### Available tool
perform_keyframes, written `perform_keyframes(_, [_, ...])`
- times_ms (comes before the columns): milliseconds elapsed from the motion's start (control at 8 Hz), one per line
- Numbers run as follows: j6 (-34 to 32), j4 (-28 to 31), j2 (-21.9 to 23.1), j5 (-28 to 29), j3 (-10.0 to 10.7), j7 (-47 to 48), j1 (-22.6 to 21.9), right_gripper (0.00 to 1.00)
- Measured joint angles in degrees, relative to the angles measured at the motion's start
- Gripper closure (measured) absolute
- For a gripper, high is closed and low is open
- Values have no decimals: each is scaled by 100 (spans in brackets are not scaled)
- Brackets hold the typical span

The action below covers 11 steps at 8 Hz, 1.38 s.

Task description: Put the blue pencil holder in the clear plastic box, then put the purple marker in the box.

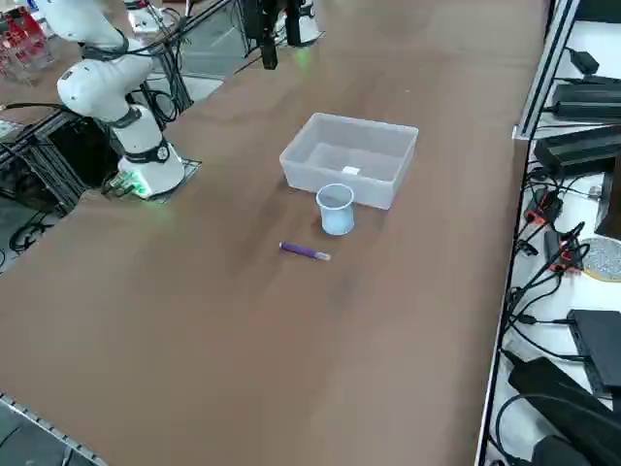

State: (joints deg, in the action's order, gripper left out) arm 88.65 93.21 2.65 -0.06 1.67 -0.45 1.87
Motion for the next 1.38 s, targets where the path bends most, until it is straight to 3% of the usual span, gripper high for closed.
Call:
perform_keyframes(750, [357,-1,-239,-135,10,-17,51,1])
perform_keyframes(1375, [1350,81,-1570,-103,20,-287,237,1])
